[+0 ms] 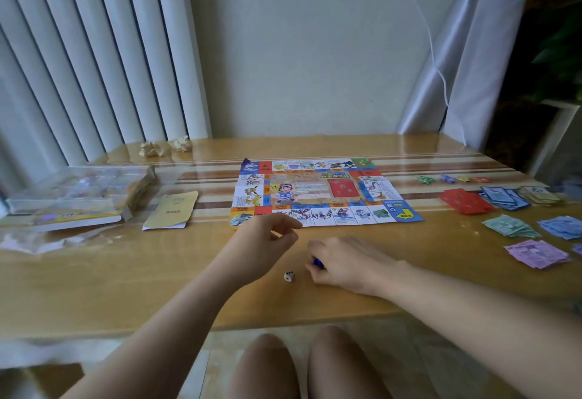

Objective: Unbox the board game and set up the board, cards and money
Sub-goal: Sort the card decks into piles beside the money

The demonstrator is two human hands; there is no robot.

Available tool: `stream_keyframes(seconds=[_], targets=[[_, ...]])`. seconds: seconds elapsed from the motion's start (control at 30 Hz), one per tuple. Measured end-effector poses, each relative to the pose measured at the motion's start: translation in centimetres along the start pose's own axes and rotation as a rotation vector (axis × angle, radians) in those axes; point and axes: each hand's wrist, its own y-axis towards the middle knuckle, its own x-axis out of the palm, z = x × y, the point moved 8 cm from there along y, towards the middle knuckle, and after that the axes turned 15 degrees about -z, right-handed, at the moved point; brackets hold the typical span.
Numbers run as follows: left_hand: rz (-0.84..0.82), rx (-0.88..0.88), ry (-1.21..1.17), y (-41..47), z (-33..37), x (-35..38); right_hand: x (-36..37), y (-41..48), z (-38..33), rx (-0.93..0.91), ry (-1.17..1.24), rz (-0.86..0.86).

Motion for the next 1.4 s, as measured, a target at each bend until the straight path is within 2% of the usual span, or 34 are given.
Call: stream_keyframes(seconds=[0.2, 0.3, 0.4, 0.47, 0.53, 0.6, 0.7, 0.87, 1.0, 1.1, 1.23, 1.4], targets=[[0.04, 0.034, -0.141, 0.2, -0.1, -0.1, 0.2, 0.6, 0.8, -0.033, 0.066, 0.048], [0.092, 0.011, -0.367, 0.2, -0.6, -0.2, 0.4, 1.0, 2.8, 0.005, 0.282, 0.116], [0.129, -0.028, -0.816, 0.6, -1.1, 0.4, -0.7, 0.4, 5.1, 0.05, 0.597, 0.254], [0.118, -0.06, -1.251, 1.0, -1.1, 2.0, -2.8, -0.2, 5.4, 0.02, 0.667, 0.393], [0.06, -0.144, -1.67, 1.5, -0.5, 4.4, -5.2, -0.6, 4.2, -0.087, 0.641, 0.486], [-0.077, -0.171, -1.962, 1.7, 1.4, 6.3, -6.4, -0.6, 2.3, -0.212, 0.517, 0.453], [-0.206, -0.092, -2.193, 2.0, 3.9, 7.3, -5.7, 0.3, 1.0, -0.285, 0.372, 0.266], [-0.183, -0.143, -2.295, 2.5, 4.6, 8.4, -5.4, -0.2, 2.7, -0.215, 0.435, 0.102], [-0.211, -0.153, -2.272, 3.2, 5.2, 8.6, -5.5, -0.9, 4.6, -0.129, 0.486, -0.017], [-0.226, -0.168, -2.235, 4.2, 5.6, 8.7, -6.2, -1.5, 6.2, -0.094, 0.509, -0.042], [-0.186, -0.212, -2.172, 6.0, 5.6, 8.8, -8.3, -2.1, 8.7, -0.033, 0.531, 0.094], [-0.144, -0.274, -2.08, 8.4, 5.9, 8.9, -8.9, -3.1, 16.2, 0.144, 0.881, 0.354]])
